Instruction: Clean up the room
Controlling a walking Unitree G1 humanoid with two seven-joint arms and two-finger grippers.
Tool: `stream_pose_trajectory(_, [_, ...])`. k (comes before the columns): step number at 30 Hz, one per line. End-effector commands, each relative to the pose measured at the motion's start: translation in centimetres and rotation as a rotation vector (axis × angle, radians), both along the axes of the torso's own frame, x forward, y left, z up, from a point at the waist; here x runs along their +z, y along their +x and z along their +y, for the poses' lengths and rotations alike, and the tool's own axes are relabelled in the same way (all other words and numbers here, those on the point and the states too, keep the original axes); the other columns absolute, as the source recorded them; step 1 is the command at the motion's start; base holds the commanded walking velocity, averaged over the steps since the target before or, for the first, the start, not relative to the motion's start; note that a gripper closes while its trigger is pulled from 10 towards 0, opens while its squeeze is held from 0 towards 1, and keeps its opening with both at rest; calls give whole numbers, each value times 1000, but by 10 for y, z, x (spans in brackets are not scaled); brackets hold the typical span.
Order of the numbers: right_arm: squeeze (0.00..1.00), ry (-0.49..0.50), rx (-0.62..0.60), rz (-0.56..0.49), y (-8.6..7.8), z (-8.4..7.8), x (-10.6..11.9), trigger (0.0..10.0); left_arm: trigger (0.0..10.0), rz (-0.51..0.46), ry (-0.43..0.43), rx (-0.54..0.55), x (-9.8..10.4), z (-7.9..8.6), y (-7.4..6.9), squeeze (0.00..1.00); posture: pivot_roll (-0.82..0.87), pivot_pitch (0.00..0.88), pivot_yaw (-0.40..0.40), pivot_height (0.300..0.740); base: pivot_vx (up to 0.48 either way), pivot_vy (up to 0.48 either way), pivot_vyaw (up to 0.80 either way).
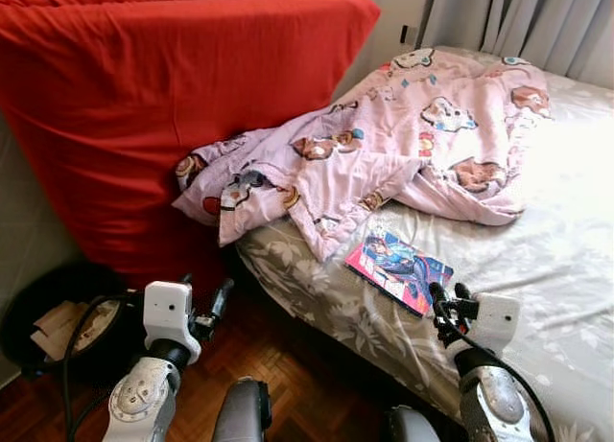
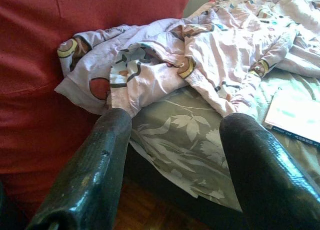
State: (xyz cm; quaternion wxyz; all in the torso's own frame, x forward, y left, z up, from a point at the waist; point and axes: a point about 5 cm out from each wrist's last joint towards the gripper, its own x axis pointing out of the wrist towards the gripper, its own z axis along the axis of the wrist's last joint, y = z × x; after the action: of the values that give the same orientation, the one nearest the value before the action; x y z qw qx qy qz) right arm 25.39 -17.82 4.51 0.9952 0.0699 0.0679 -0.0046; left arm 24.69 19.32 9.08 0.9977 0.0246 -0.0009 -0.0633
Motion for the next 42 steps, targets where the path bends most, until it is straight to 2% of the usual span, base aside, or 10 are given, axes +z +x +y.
stream_pose_trajectory(1, [0, -21, -5, 10, -3, -3, -1, 10000, 10000, 3, 4, 7, 1, 2, -2, 0, 72, 86, 11, 591, 0, 0, 0])
stream_pose_trajectory(3, [0, -37, -22, 5, -3, -6, 0, 10000, 10000, 3, 6, 9, 1, 2, -2, 0, 71, 84, 12, 581, 0, 0, 0])
stream_pose_trajectory(9, [0, 7, -47, -30, -2, -7, 2, 10000, 10000, 8, 2, 5, -1, 1, -1, 0, 71, 82, 20, 581, 0, 0, 0])
stream_pose_trajectory(13, [0, 11, -17, -25, -1, 1, 1, 10000, 10000, 22, 3, 2, -5, 1, -2, 0, 72, 85, 22, 581, 0, 0, 0])
stream_pose_trajectory(22, [0, 28, 8, -3, -3, 4, -4, 10000, 10000, 22, -3, -2, -5, 0, -3, 0, 76, 80, 22, 581, 0, 0, 0])
stream_pose_trajectory(29, [0, -1, 79, -20, -4, 9, -3, 10000, 10000, 17, -8, -10, -4, -2, -3, 0, 76, 71, 22, 581, 34, 0, 0])
stream_pose_trajectory(38, [0, 7, 115, -24, -5, 13, -4, 10000, 10000, 19, -13, -21, -5, -5, -4, 0, 76, 47, 25, 581, 255, 0, 777])
stream_pose_trajectory(42, [0, 29, 81, -9, -5, 9, -7, 10000, 10000, 19, -12, -36, -5, -7, -3, 0, 76, 42, 28, 581, 264, 0, 0])
